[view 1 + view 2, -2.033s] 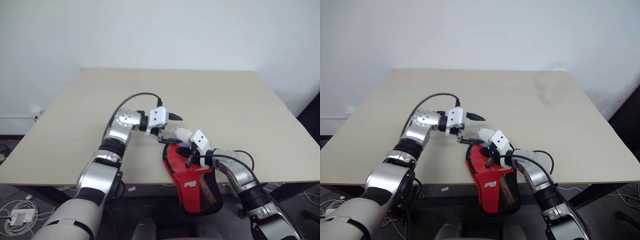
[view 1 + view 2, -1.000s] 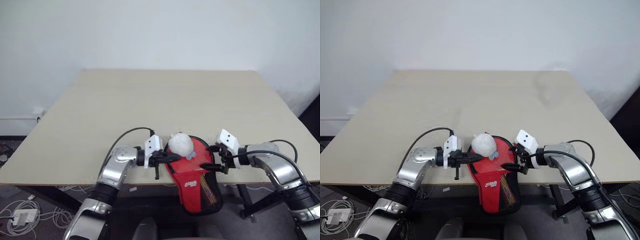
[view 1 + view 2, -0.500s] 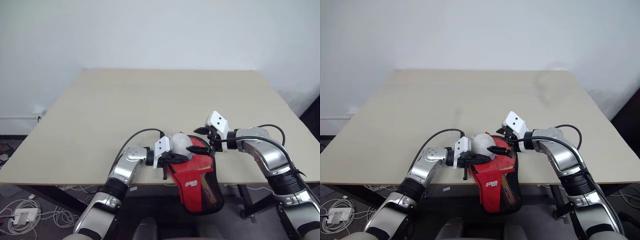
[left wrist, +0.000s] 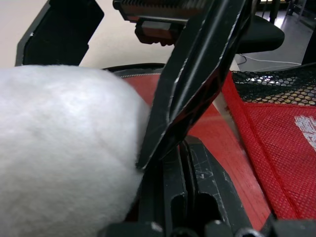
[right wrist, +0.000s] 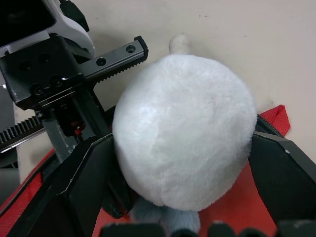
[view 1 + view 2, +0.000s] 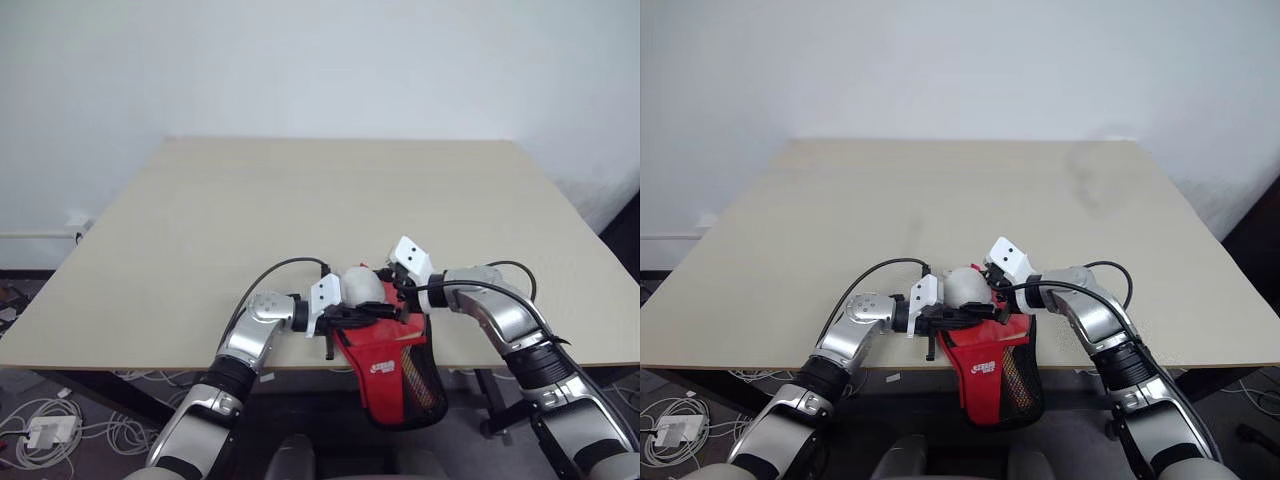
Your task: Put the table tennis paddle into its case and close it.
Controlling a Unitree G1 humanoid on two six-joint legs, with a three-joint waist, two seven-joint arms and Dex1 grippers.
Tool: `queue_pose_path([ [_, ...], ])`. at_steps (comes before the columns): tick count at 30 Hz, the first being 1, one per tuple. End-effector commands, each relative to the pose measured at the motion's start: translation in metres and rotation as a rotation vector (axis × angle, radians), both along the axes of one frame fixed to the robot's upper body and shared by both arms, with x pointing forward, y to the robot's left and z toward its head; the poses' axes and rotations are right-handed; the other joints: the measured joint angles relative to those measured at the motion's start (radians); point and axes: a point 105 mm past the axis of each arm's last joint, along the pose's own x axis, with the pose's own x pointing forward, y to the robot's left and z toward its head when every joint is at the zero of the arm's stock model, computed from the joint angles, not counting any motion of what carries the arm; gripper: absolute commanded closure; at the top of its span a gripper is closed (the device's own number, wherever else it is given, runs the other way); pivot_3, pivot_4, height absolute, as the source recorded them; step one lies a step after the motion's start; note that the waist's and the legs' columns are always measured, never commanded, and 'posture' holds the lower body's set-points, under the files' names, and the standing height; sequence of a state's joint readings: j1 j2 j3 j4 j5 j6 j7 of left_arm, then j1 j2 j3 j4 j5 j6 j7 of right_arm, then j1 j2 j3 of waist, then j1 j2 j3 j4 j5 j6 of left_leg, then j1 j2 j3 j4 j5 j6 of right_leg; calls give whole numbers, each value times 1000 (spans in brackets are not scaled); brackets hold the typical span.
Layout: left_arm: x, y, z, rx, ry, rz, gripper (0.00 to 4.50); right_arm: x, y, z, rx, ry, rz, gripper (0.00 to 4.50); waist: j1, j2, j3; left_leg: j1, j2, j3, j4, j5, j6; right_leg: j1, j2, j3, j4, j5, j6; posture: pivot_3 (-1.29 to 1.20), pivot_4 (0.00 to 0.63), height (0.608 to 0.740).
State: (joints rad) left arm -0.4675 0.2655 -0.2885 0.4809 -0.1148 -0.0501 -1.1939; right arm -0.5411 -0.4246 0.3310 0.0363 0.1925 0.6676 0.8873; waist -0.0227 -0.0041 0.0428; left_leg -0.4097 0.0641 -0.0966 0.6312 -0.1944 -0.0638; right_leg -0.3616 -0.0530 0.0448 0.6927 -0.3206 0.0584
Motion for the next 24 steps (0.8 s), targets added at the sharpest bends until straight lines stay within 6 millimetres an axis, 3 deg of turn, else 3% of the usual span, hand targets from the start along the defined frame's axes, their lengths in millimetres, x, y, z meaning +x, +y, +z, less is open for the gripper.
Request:
queue_pose_path([
  [1,0,-6,9,-15,-39,-22,4500,8,5,7,1,-42,-9,417,0,0,0,0,0,0,0,0,0,0,0,0,0,0,0,0,0,684],
  [3,-1,-6,9,-14,-40,-24,4500,9,5,7,3,-42,-9,883,0,0,0,0,0,0,0,0,0,0,0,0,0,0,0,0,0,684],
  [10,0,-6,9,-13,-39,-25,4500,9,8,7,13,-38,-9,3276,0,0,0,0,0,0,0,0,0,0,0,0,0,0,0,0,0,684],
  [14,2,-6,11,-13,-39,-21,4500,15,9,15,21,-62,-12,4234,0,0,0,0,0,0,0,0,0,0,0,0,0,0,0,0,0,684],
  [24,9,-11,22,-20,-63,-15,4500,33,21,33,33,-105,-2,4352,0,1,1,-1,0,0,0,0,0,-1,0,0,0,0,0,0,0,684],
])
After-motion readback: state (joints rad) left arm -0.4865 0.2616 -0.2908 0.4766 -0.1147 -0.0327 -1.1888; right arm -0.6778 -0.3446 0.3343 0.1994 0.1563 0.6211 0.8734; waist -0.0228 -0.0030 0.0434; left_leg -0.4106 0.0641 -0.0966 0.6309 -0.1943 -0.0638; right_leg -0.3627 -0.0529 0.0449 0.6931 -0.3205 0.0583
